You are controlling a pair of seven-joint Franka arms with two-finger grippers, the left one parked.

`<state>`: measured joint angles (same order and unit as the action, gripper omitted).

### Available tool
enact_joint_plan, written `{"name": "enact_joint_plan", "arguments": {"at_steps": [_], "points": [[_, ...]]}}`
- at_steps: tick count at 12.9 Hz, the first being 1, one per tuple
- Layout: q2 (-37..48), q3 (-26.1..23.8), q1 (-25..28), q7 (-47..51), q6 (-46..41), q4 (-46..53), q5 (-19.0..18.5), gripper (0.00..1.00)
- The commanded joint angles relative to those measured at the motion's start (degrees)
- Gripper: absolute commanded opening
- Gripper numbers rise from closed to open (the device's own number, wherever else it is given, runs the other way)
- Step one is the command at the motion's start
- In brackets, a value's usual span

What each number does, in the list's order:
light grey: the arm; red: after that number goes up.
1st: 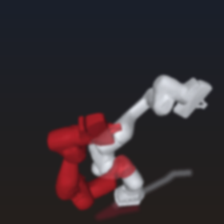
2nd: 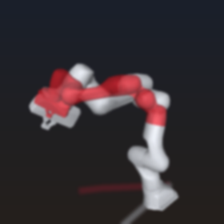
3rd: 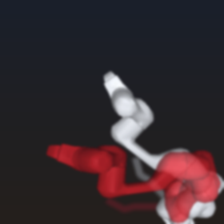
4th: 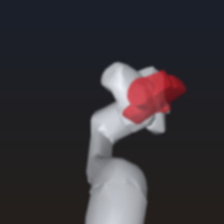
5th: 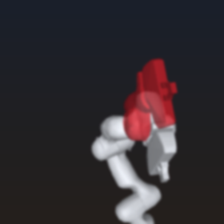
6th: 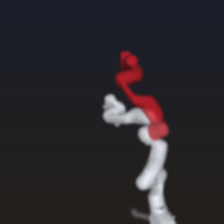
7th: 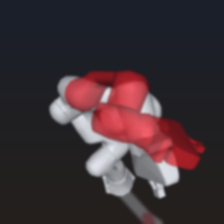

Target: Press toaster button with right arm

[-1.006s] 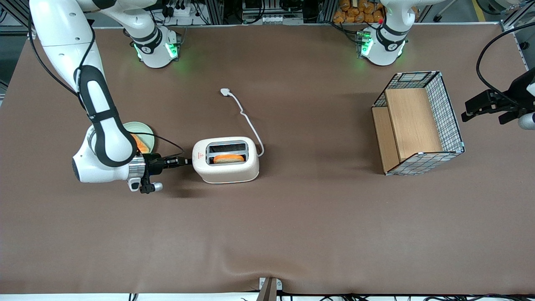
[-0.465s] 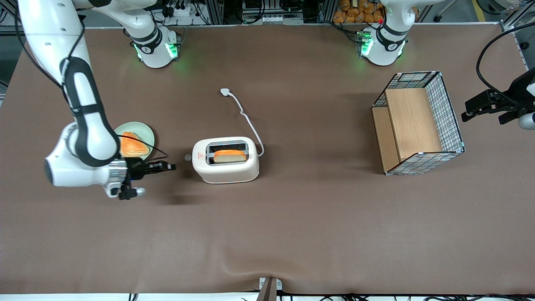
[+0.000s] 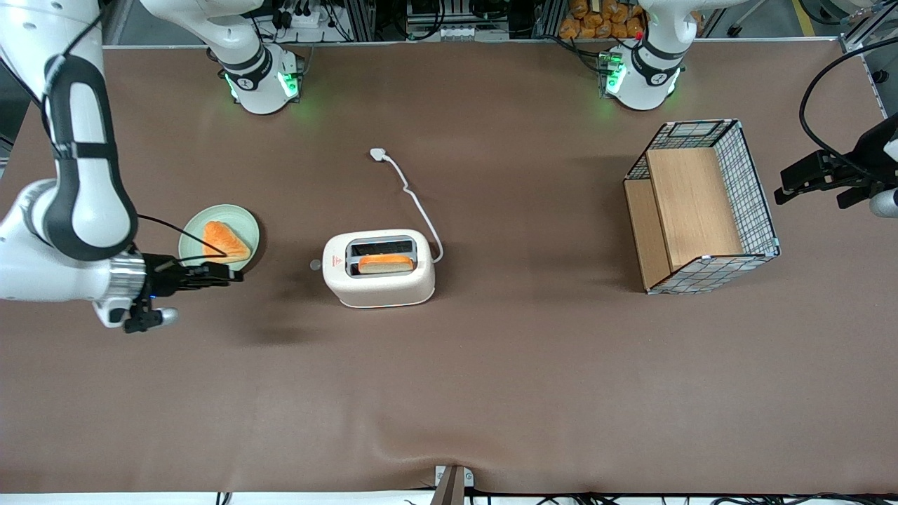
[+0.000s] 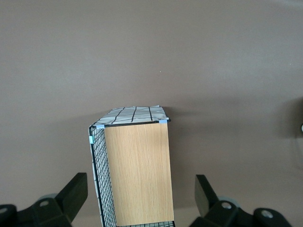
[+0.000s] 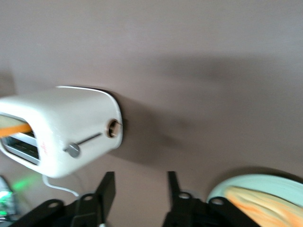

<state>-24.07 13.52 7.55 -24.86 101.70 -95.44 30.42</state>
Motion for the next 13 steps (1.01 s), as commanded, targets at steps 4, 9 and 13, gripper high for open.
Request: {"name": "enact_joint_plan", "arguments": {"at_steps": [4, 9, 13], "points": [[10.25, 0.27, -0.25, 1.04, -0.36, -1.50, -18.53, 1.00], [14.74, 2.65, -0.52, 8.93, -0.71, -1.59, -22.68, 1.00], [18.70, 2.47, 0.10, 19.63, -4.03, -0.45, -24.88, 1.00]]}}
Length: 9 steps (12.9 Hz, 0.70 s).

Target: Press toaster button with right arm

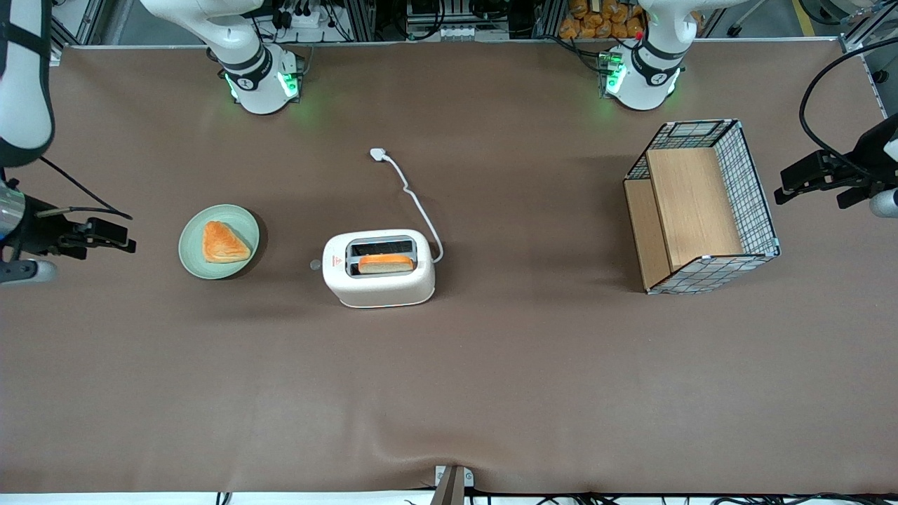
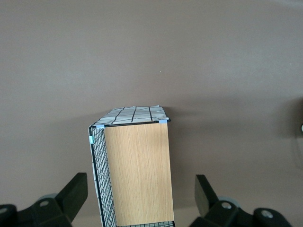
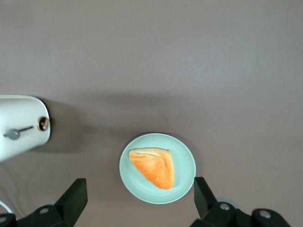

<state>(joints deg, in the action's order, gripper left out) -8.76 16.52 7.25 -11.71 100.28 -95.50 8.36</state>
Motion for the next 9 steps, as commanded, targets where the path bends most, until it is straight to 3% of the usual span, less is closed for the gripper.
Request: {"name": "enact_joint_plan", "arguments": {"at_steps": [1, 5, 7, 9], "points": [[3.83, -0.96, 0.57, 8.96, -4.89, 1.01, -3.52, 1.00], [4.80, -2.10, 1.90, 10.91, -7.28, 3.83, -5.37, 1.00], [6.99, -6.92, -2.30, 12.66, -8.95, 3.39, -5.80, 1.00], [8.40, -8.52, -4.25, 13.02, -11.94, 3.22, -6.16, 1.00]]}}
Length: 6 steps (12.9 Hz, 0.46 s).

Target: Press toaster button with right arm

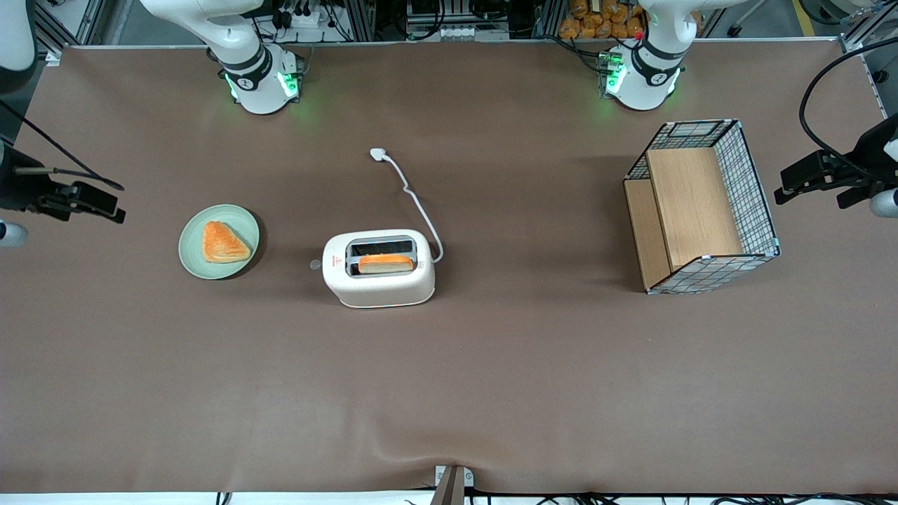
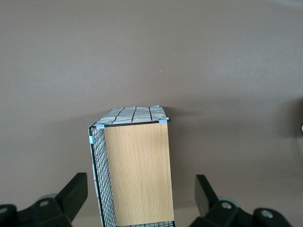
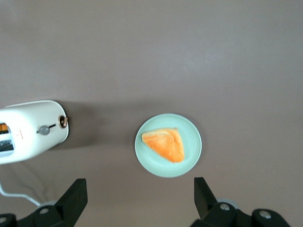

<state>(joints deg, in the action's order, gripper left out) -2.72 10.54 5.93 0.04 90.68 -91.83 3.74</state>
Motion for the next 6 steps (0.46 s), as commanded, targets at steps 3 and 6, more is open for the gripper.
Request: {"name": "enact_joint_plan", "arguments": {"at_steps": [3, 6], "points": [[4.20, -5.69, -6.01, 1.11, -3.14, -0.63, -1.54, 1.00], [6.22, -5.79, -6.72, 0.32, -3.23, -2.91, -1.55, 1.00]]}}
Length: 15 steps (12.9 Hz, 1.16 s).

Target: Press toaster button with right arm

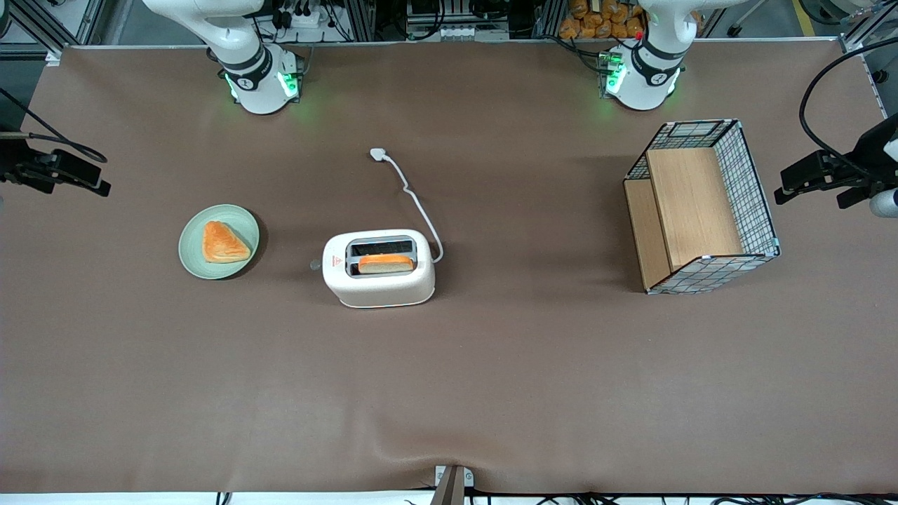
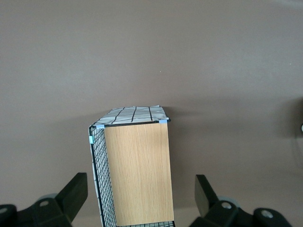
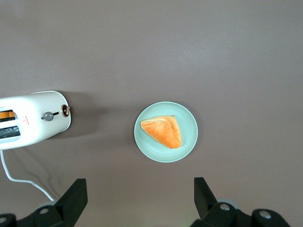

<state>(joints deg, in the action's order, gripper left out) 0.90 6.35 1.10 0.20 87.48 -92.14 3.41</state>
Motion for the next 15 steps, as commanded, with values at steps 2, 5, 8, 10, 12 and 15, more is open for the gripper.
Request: {"name": "enact_joint_plan", "arguments": {"at_steps": [2, 5, 8, 10, 12, 15], "points": [[2.70, -1.70, -1.72, -0.20, -0.12, -3.05, -1.65, 1.00], [2.00, -1.70, -1.11, 0.41, -0.12, -1.48, -2.88, 1.00], [1.47, -1.70, -1.02, 1.12, 0.50, -0.59, -2.89, 1.00], [0.60, -1.78, -1.45, 2.69, 0.50, -0.15, -2.54, 1.00], [0.51, -1.78, -1.46, 2.88, 0.50, 0.29, -2.45, 1.00], [0.51, -1.78, -1.19, 3.14, 0.59, 0.38, -2.54, 1.00]]}}
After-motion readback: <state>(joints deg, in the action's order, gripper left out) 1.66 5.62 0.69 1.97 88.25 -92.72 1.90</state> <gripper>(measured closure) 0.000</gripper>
